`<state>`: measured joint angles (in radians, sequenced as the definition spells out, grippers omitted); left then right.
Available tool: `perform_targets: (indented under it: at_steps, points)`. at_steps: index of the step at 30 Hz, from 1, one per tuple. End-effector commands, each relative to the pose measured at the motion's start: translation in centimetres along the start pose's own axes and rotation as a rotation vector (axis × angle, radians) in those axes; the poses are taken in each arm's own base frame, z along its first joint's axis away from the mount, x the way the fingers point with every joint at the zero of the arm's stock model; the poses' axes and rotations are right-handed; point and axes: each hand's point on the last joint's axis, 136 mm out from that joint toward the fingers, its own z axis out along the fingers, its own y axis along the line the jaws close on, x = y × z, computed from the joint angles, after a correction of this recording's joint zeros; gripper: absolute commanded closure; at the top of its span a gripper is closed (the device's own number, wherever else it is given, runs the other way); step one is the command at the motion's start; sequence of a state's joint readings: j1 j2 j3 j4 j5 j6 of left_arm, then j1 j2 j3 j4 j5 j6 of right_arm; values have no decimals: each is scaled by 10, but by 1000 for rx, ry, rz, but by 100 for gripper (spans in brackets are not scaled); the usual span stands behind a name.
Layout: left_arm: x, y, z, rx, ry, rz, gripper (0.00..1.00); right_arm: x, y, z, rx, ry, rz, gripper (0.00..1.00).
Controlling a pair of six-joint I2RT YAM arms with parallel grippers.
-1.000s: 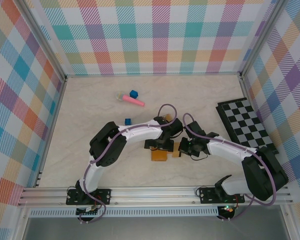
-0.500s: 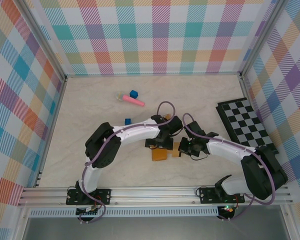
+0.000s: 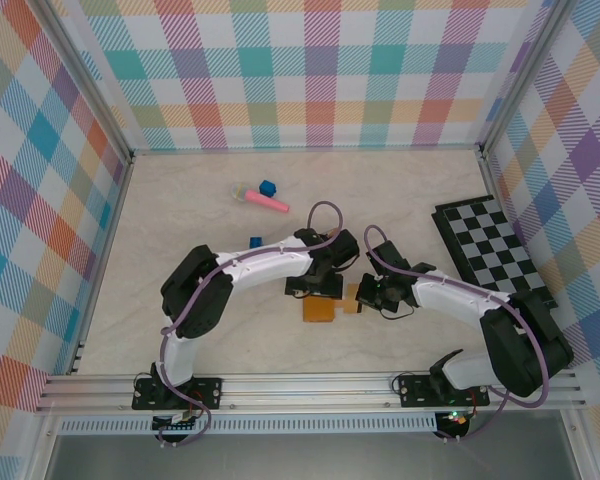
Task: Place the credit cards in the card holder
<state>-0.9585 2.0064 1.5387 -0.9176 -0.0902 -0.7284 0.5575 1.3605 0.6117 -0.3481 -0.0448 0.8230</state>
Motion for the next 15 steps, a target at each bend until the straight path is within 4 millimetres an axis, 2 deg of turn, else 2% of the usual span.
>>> perform_targets:
  at_steps: [1,4,8,12,15]
  points:
    - [-2,-11,8,22,31,13,11,21,-52,8,209,60,16,95]
    - [0,-12,17,9,49,16,10,21,-53,8,211,61,18,95]
    - [4,-2,24,-42,64,18,11,21,-53,8,212,62,19,95]
    - [5,5,21,-65,53,26,16,22,-55,8,217,63,21,95]
    - [4,3,15,-47,45,26,17,22,-55,8,219,64,20,95]
